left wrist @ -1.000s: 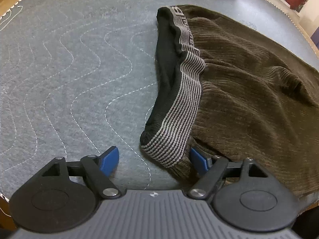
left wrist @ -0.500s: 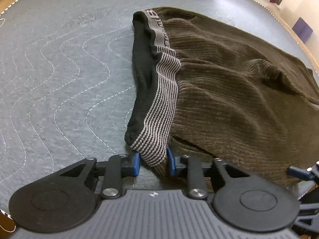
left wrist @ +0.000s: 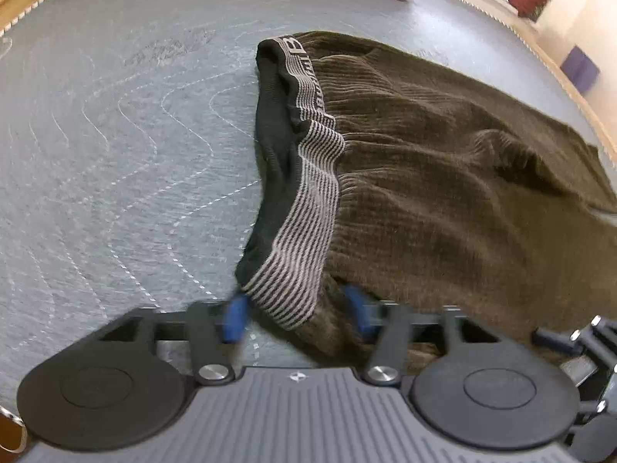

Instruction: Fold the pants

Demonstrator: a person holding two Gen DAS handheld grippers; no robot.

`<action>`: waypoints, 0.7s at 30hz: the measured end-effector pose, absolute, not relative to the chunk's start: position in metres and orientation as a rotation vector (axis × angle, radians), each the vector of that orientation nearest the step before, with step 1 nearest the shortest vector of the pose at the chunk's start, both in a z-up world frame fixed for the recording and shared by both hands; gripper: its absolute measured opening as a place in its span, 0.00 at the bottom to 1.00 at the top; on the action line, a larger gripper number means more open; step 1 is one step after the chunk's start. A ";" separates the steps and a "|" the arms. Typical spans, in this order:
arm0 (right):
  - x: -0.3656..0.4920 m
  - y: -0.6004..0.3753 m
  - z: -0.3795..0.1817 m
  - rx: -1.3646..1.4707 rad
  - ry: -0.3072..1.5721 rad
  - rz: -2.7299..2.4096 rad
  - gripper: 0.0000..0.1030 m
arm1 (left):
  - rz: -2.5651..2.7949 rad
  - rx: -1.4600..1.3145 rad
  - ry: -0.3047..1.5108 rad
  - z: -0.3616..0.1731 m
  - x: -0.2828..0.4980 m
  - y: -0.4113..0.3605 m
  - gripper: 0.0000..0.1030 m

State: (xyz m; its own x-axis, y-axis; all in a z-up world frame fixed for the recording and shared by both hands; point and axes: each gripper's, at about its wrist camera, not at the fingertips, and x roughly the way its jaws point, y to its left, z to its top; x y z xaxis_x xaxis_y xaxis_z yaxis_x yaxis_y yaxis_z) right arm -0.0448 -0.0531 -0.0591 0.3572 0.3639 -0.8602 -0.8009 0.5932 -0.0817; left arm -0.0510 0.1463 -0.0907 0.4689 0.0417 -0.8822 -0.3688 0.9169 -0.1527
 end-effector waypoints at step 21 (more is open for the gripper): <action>-0.061 -0.053 -0.050 -0.595 0.855 0.929 0.11 | 0.259 -0.271 1.097 -0.086 -0.063 0.144 0.28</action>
